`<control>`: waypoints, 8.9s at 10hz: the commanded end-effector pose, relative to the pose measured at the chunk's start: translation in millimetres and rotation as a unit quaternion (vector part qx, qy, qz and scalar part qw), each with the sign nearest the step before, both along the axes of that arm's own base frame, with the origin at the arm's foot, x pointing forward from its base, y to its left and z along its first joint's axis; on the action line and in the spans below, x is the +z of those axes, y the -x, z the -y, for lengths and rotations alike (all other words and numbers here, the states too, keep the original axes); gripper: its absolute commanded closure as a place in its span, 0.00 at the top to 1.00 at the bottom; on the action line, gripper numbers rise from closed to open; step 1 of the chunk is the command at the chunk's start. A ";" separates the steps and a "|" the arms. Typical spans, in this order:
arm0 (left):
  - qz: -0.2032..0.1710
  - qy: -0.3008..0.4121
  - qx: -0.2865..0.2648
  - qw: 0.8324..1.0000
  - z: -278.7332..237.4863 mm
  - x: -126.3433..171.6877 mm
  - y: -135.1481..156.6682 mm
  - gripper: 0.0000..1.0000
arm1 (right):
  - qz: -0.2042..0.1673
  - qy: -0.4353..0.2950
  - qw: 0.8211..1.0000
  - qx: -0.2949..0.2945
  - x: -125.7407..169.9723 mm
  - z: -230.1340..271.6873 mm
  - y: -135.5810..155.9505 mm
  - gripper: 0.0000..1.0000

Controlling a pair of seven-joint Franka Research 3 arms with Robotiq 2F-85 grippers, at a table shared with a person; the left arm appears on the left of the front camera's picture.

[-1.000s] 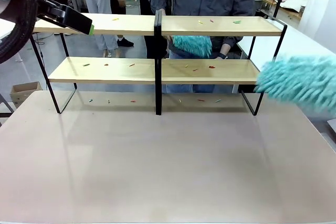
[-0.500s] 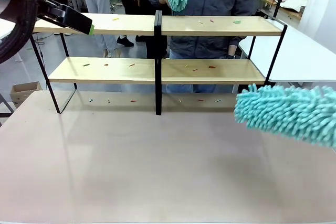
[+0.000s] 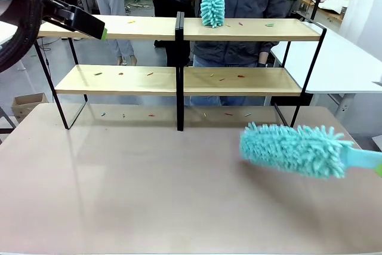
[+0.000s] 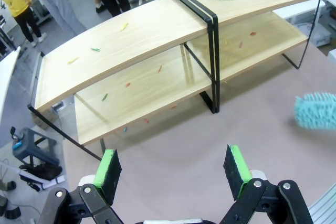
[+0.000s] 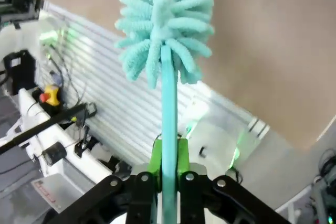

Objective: Clean the shelves.
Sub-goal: Clean a randomly selected level of the Shelf with the Duster.

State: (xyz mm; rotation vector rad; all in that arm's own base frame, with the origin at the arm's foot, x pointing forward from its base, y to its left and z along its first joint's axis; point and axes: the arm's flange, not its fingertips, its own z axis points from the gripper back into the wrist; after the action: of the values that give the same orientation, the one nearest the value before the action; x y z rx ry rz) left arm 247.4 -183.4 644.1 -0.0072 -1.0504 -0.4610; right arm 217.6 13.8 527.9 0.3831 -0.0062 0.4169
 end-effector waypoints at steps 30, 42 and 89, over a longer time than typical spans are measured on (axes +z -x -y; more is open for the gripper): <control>0.001 0.000 0.001 1.000 -0.7 0.6 0.6 1.00 | 0.172 0.009 0.978 -0.117 -179.3 -72.8 -92.0 0.00; 0.001 0.000 0.001 1.000 -0.7 0.6 0.6 1.00 | 0.096 0.118 0.972 -0.179 -102.5 -78.1 -36.3 0.00; 0.001 0.000 0.001 1.000 -0.7 0.6 0.6 1.00 | 0.107 0.093 0.972 -0.187 -132.9 -46.0 -128.0 0.12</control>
State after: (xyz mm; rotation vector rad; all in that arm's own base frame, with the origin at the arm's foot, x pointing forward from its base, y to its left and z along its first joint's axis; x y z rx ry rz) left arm 247.3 -183.6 644.3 -0.0079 -1.0506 -0.4618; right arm 387.3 52.2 424.9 0.2076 -0.2309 0.1459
